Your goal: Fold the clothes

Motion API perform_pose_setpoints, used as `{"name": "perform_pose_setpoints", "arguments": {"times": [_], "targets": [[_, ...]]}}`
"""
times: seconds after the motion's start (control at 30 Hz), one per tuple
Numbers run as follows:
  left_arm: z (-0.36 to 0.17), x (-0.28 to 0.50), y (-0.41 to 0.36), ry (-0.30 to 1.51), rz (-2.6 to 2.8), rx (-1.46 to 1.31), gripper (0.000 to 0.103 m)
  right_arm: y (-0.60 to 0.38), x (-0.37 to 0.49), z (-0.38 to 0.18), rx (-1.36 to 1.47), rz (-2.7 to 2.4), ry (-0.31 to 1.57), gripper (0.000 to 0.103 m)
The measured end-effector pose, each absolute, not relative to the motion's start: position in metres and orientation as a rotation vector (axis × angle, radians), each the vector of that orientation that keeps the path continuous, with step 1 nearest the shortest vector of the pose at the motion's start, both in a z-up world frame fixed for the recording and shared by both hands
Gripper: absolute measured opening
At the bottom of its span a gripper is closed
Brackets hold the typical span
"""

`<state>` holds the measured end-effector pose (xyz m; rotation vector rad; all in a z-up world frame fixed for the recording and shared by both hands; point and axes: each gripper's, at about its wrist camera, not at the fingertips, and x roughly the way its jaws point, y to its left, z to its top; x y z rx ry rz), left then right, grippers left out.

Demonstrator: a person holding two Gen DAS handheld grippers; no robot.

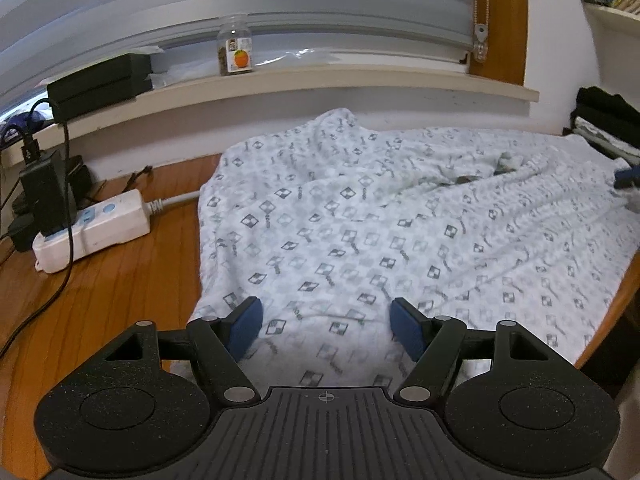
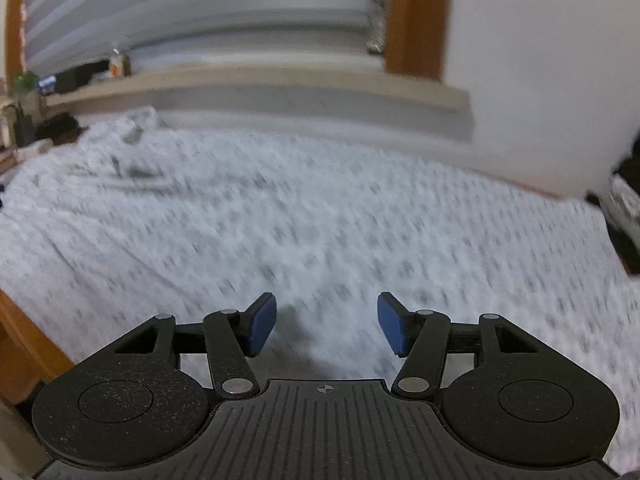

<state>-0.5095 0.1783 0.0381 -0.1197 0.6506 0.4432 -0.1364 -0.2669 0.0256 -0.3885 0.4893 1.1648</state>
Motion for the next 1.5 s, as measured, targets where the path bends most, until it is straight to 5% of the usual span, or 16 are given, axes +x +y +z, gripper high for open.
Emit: {"name": "perform_pose_setpoints", "arguments": {"times": [0.87,0.93,1.0,1.03,1.3,1.43,1.5], "targets": [[0.041,-0.589,0.188,0.459,0.589,-0.302,0.077,0.024,-0.313,0.031,-0.648,1.734,0.362,0.050],[0.041,-0.590,0.188,0.453,0.595,-0.303,0.077,0.036,-0.316,0.021,-0.678,1.738,0.389,0.042],[0.042,-0.592,0.187,0.452,0.600,-0.301,0.077,0.040,-0.313,0.017,-0.679,1.747,0.413,0.003],[0.043,-0.593,0.187,0.449,0.603,-0.300,0.077,0.036,-0.309,0.020,-0.658,1.753,0.419,0.003],[0.048,-0.595,0.191,0.446,0.614,-0.297,0.078,-0.015,-0.270,0.041,-0.682,1.649,0.418,0.006],[0.056,-0.586,0.196,0.442,0.592,-0.281,0.078,-0.021,-0.268,0.027,-0.684,1.638,0.432,0.024],[0.066,-0.574,0.207,0.437,0.568,-0.263,0.077,-0.024,-0.265,0.027,-0.640,1.651,0.451,0.042]]}}
